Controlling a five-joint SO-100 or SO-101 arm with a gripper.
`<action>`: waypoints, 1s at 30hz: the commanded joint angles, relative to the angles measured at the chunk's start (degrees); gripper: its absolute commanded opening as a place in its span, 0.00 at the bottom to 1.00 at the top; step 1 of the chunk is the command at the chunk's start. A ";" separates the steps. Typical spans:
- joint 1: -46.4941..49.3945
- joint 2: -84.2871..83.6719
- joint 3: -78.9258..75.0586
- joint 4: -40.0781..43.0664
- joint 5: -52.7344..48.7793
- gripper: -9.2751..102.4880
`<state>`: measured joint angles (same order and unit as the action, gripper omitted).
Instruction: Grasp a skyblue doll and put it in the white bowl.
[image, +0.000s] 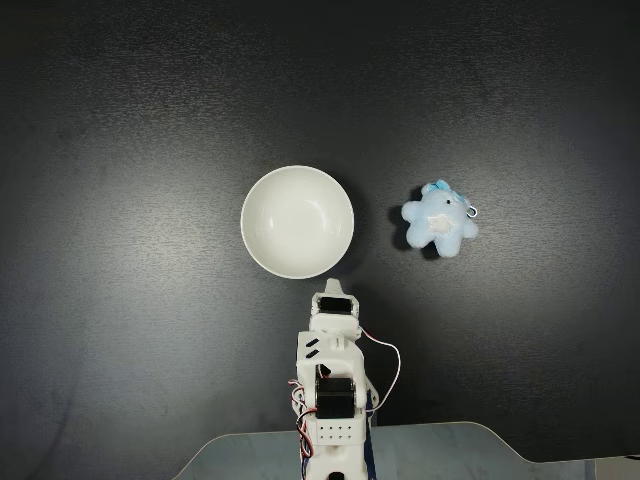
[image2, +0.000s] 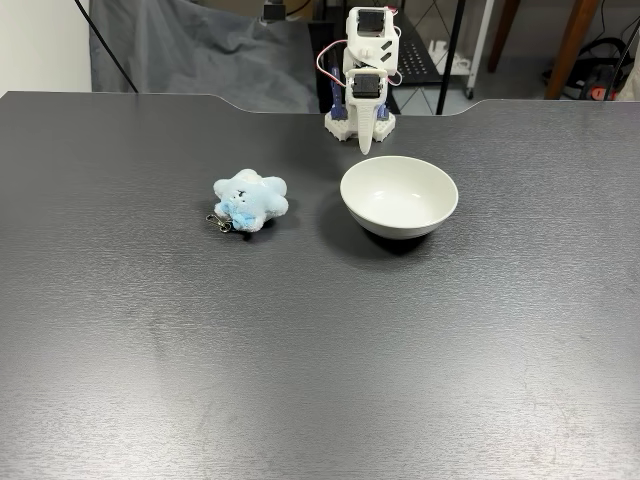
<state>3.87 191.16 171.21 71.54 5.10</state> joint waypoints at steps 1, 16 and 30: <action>0.00 0.09 -3.34 0.18 0.35 0.08; -0.09 0.09 -3.34 0.18 0.35 0.08; -0.26 0.09 -3.34 0.18 0.97 0.08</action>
<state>3.87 191.16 171.21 71.54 5.45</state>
